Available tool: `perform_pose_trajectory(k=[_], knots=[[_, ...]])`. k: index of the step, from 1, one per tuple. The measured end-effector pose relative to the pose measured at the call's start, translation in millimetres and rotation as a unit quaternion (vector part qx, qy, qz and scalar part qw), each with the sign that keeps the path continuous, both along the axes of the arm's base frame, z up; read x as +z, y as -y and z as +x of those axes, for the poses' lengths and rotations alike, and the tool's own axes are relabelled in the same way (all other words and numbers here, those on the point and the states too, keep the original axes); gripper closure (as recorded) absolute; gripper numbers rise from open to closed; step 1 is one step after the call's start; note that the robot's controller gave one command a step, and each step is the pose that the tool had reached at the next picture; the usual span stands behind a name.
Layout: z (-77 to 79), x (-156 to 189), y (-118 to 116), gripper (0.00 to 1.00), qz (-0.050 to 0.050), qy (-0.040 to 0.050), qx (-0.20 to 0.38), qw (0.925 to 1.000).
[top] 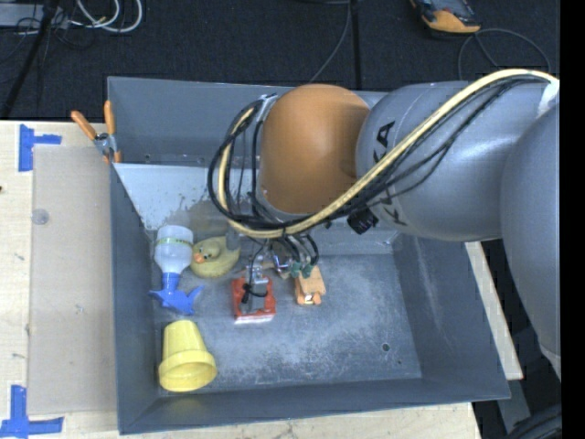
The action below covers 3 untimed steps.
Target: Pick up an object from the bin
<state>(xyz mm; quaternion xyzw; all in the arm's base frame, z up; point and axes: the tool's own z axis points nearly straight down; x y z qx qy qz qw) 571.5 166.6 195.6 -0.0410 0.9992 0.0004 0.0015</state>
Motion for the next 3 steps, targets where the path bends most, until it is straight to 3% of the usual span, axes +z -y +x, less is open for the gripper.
perform_pose_trajectory(k=[1,2,3], knots=[[-22.8,-60,19,0.00,0.000,-0.0014,0.077,0.9971],[-28.7,-79,42,0.00,-0.001,-0.0051,0.193,0.9811],[2.1,-87,52,0.00,0.000,0.0003,0.186,0.9826]])
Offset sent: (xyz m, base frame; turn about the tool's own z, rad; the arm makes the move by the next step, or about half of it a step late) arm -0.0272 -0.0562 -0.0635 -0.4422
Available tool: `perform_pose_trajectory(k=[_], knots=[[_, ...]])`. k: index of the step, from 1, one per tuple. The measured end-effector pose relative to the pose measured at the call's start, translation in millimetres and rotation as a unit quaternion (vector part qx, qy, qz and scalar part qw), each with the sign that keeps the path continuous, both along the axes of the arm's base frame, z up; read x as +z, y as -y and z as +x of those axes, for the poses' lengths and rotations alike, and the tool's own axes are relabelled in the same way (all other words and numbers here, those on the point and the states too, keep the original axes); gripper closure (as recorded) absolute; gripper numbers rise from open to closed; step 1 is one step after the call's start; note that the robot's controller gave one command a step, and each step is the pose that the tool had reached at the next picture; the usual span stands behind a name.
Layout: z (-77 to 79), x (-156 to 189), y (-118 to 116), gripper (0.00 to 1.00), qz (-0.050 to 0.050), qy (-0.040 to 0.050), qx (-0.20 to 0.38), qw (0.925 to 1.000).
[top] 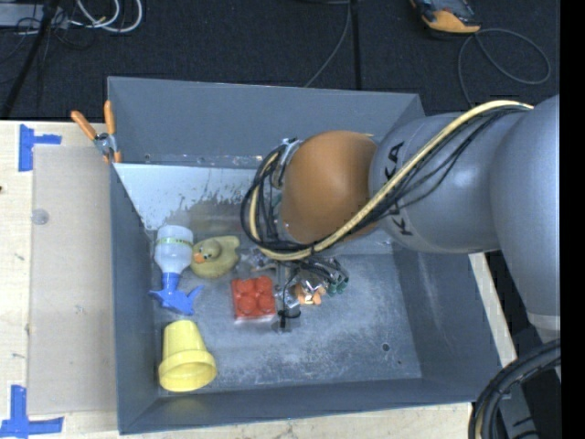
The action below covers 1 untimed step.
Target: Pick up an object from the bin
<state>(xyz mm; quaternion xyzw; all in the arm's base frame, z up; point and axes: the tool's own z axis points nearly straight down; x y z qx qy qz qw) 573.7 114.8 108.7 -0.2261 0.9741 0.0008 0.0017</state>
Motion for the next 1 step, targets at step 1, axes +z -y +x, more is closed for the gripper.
perform_pose_trajectory(k=[1], knots=[[47.8,-33.7,6.3,1.00,0.001,-0.0059,0.210,0.9777]])
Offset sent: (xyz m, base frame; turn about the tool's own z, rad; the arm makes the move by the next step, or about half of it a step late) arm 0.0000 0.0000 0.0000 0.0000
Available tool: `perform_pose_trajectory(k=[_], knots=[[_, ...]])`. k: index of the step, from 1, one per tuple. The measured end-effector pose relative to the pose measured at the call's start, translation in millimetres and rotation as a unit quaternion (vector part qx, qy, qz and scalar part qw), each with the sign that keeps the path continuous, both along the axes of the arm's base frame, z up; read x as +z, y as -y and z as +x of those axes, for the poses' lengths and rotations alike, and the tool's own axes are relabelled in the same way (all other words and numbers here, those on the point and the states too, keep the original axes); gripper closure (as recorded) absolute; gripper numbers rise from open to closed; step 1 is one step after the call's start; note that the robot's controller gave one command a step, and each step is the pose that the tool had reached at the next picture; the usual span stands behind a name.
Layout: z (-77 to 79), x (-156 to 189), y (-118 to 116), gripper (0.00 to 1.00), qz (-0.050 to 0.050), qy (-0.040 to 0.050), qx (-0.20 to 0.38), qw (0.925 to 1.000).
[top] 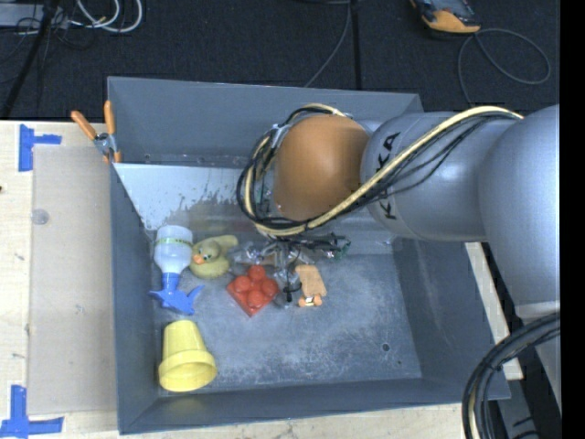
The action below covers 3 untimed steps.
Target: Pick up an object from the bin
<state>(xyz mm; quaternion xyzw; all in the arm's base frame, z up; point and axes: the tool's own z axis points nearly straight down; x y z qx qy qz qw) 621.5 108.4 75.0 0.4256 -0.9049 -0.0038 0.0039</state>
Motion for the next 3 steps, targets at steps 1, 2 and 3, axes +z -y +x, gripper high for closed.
perform_pose_trajectory(k=[1,2,3], knots=[[-0.1,0.0,0.5,1.00,0.001,0.0004,-0.002,1.0000],[-0.1,-0.1,0.4,1.00,0.001,0.0004,-0.003,1.0000],[-0.1,-0.2,0.5,1.00,0.001,0.0004,-0.004,1.0000]])
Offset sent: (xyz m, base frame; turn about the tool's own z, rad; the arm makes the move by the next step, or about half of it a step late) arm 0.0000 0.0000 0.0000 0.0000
